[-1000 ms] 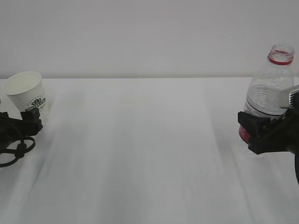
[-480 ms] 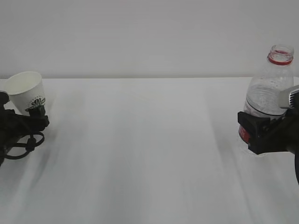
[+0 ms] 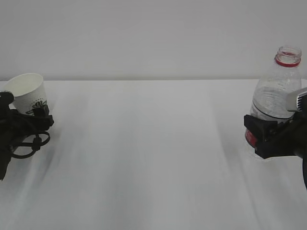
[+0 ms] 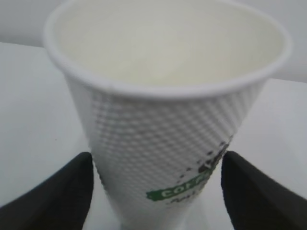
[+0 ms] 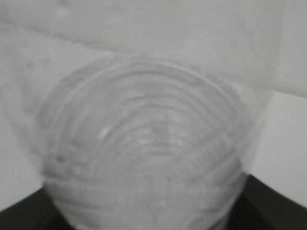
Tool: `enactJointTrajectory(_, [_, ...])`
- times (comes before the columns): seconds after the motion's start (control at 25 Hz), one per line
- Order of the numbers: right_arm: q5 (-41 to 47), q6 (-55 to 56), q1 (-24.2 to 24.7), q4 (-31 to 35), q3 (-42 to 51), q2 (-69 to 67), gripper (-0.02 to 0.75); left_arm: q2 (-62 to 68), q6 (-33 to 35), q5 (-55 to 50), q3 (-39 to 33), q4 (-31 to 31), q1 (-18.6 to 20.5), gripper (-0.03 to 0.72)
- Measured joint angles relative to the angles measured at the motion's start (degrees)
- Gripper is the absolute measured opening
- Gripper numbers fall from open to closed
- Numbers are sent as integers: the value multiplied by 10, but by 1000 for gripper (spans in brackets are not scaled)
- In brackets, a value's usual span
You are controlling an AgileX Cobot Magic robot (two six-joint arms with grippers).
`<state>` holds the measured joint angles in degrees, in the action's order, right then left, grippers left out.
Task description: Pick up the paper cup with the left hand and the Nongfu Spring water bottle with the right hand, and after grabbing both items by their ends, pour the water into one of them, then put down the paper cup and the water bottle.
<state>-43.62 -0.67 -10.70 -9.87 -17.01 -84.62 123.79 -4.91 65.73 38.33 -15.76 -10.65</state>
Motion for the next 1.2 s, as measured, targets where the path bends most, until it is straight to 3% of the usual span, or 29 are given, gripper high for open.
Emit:
enactJointTrajectory(0.96, [0,0,0,0,0,0,496,50,0,1,63,1,11,610])
enactJointTrajectory(1.2, [0,0,0,0,0,0,496,51,-3,1,69,35,11,610])
